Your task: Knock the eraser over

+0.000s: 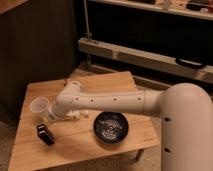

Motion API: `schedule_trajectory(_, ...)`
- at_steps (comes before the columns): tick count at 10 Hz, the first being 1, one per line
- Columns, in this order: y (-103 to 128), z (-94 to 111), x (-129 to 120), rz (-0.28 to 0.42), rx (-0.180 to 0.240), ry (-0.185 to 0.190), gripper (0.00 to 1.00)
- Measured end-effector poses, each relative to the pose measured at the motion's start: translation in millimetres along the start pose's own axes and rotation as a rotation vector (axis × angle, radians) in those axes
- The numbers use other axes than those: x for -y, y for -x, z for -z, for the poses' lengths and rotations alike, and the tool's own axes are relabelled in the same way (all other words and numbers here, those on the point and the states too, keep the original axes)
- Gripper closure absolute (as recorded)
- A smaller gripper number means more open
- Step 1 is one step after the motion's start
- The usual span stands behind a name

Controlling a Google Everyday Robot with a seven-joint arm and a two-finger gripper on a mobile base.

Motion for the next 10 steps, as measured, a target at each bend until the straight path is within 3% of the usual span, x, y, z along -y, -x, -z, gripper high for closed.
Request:
schedule_trajectory(3,-5.0,-9.7,17.4,0.029,0.031,-0.033,1.0)
schedule_trajectory(8,-1.3,-14.3,23.0,-0.007,0.072,-0.046,1.0)
schedule_trajectory(9,-1.0,-13.3,20.1,-0.025,0.072,-0.019,0.98)
schedule_trajectory(10,0.3,-9.7,14.7,-0.05,0.064,0.038,0.96)
